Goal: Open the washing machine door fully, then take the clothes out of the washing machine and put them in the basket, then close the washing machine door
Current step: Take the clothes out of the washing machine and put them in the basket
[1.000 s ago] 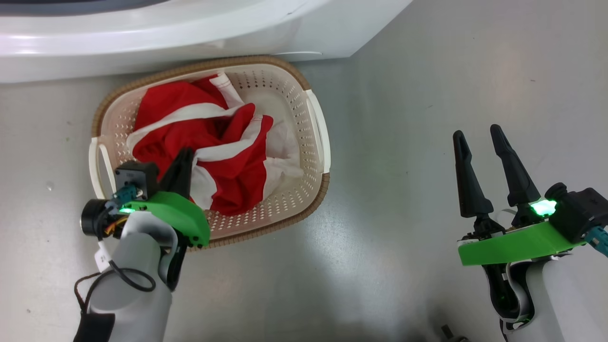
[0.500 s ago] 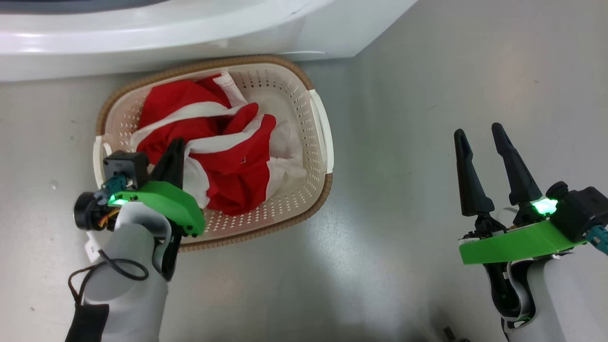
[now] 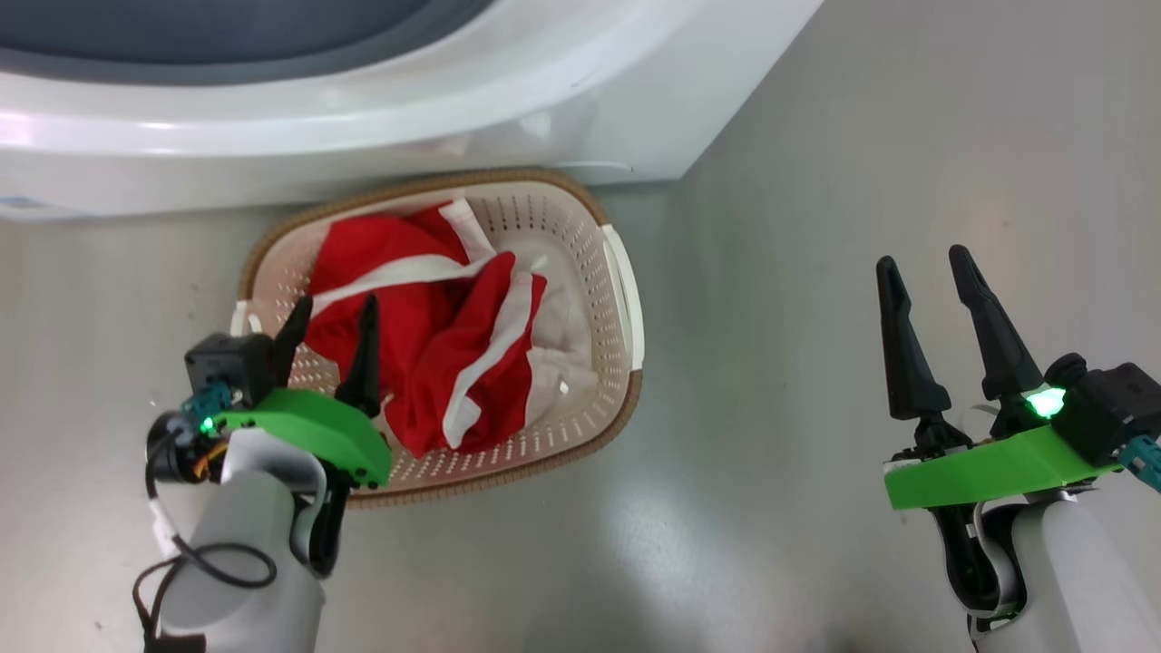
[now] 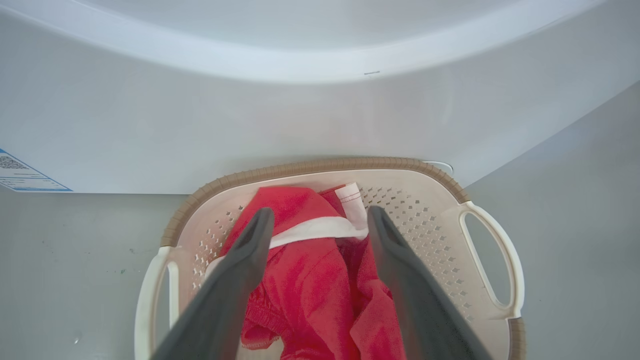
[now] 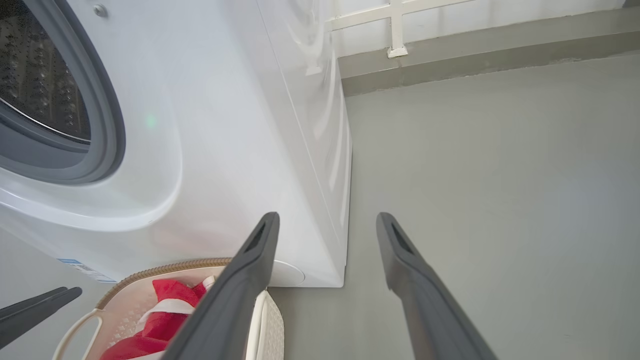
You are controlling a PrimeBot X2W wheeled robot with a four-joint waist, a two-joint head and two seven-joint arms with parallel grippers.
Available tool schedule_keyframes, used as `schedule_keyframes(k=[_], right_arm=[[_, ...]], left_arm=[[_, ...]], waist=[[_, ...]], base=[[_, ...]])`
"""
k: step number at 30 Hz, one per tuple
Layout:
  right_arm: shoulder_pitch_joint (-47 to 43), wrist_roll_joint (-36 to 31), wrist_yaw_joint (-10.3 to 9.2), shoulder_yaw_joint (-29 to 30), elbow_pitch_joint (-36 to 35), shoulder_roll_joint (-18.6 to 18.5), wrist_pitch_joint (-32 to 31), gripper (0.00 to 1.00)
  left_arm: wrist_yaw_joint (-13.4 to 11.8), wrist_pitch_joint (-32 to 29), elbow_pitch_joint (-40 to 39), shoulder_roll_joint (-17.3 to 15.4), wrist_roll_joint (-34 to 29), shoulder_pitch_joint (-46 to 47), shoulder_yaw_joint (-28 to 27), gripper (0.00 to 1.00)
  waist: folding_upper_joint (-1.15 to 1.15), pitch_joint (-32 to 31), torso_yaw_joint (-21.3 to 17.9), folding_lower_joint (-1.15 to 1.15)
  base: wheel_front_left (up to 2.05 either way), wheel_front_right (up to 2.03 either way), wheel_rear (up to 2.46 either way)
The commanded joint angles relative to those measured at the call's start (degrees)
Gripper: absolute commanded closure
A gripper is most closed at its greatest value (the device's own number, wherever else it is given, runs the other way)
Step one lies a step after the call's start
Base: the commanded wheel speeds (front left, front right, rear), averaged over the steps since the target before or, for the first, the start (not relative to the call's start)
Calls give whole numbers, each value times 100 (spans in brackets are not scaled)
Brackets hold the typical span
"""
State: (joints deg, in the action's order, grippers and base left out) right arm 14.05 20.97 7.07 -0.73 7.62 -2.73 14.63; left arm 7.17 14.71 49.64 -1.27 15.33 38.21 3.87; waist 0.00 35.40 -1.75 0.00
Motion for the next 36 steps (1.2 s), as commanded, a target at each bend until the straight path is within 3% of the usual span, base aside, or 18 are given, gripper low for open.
schedule_keyframes(k=[1,17,36], right_arm=[[-199,-39,42,-104,-104,-15,37,0],[-673,-30,42,-4,74,-15,37,0],[-1278,-43,42,101,168,-15,37,0]], left_arm=[[30,29,-136,-161,47,-257,-154,0],[31,29,-1235,-161,-84,-1269,-360,0],[32,29,-2448,-161,-190,-2341,-475,0]], waist=[[0,-233,52,0],[0,-1411,182,0],[0,-2381,262,0]], base=[[0,0,0],[0,0,0],[0,0,0]])
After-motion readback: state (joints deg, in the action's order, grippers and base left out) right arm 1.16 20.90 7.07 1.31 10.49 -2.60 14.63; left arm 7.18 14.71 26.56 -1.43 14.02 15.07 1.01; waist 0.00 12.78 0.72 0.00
